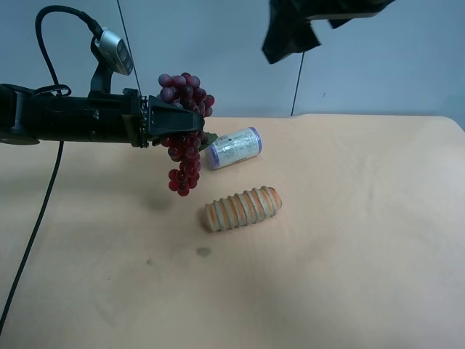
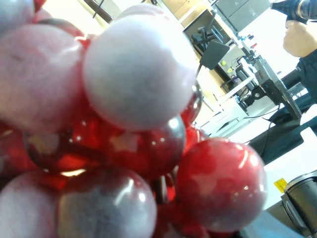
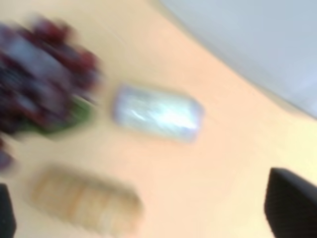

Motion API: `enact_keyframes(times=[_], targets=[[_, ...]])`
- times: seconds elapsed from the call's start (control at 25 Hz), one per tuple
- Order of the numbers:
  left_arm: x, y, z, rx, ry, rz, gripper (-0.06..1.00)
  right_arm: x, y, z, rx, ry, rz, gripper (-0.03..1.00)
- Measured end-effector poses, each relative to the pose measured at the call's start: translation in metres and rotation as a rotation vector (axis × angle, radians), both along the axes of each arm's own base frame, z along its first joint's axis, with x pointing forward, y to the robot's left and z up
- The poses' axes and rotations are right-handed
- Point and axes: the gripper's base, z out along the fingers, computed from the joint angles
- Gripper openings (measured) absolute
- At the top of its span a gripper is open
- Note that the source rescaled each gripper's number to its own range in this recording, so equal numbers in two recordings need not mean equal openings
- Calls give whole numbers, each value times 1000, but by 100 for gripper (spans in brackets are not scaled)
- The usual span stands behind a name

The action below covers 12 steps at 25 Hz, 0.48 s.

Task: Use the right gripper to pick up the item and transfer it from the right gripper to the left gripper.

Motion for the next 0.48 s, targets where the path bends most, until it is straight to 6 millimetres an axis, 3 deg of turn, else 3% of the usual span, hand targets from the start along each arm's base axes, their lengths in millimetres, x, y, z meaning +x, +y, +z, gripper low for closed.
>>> enact_keyframes(times=[0.12, 0.28, 0.48], targets=[[0, 0, 0, 0, 2, 0, 2, -19, -25, 15, -61, 15, -121, 97], [0, 0, 0, -1, 5, 1, 2, -38, -41, 23, -91, 55, -157, 97], [0, 0, 0, -3, 14, 3, 1, -70, -63, 7, -101, 109, -198, 97]])
